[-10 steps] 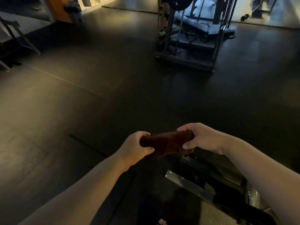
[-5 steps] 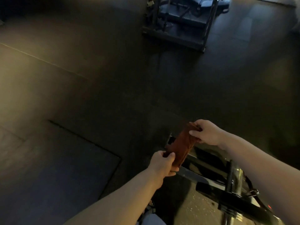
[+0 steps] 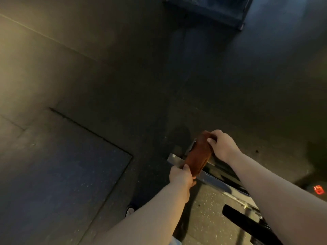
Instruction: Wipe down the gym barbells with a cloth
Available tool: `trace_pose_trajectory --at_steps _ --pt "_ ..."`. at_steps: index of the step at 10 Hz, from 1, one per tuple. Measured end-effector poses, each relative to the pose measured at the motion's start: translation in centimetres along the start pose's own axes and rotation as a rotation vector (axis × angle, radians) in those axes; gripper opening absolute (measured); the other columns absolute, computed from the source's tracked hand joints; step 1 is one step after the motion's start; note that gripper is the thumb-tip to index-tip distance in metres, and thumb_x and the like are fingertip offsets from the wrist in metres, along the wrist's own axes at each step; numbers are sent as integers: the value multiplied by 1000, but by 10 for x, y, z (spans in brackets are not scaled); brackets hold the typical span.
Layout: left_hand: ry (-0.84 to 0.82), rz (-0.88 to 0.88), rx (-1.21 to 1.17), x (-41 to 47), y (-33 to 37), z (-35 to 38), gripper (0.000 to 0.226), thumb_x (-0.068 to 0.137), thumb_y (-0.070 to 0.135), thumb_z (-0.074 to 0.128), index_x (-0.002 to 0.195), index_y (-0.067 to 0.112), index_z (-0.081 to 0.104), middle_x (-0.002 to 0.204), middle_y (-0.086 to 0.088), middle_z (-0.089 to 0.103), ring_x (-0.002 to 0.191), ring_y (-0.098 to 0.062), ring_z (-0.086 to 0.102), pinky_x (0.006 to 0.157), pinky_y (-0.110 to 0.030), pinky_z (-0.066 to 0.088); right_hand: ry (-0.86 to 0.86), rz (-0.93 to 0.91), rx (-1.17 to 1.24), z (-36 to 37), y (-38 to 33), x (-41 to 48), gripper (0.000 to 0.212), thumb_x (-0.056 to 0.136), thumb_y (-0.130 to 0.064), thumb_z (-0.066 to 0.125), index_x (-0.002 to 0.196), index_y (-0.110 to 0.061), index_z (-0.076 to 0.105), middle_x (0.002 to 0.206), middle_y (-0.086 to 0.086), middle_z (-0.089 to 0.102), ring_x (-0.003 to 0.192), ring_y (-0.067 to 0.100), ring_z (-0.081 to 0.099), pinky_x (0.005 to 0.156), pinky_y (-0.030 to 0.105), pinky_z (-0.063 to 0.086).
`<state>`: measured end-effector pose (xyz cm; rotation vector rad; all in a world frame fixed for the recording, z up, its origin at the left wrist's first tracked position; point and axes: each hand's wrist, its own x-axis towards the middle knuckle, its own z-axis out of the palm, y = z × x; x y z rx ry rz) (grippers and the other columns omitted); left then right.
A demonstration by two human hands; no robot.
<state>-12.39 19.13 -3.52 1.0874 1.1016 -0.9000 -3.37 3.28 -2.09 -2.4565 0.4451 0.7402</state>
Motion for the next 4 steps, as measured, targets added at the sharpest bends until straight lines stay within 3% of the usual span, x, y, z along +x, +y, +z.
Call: trace_pose_trajectory --at_steps 1,2,3,4 --pt "-33 9 39 -7 0 -15 24 104 23 54 128 23 54 113 -7 65 100 -20 68 95 -41 57 88 86 23 7 2 -2 45 104 -33 52 148 -22 46 141 8 54 124 26 58 102 44 49" --pt "-57 108 60 -27 3 -46 20 107 35 45 118 23 57 113 -6 66 99 -19 69 89 -37 59 161 99 26 8 -8 -12 41 106 -36 47 144 -21 50 142 11 51 125 30 56 106 51 48" --pt "-12 230 46 -52 24 -99 35 107 46 40 114 19 62 106 -7 69 94 -20 71 80 -33 58 280 44 117 4 -38 -29 34 105 -28 53 137 -18 57 139 11 51 125 29 55 104 49 49" --pt "-59 343 -88 -82 47 -166 52 104 55 38 100 10 64 83 -7 65 73 -20 64 70 -32 52 334 -70 217 9 -71 -61 29 101 -18 57 130 -18 60 138 7 52 128 26 53 104 48 47"
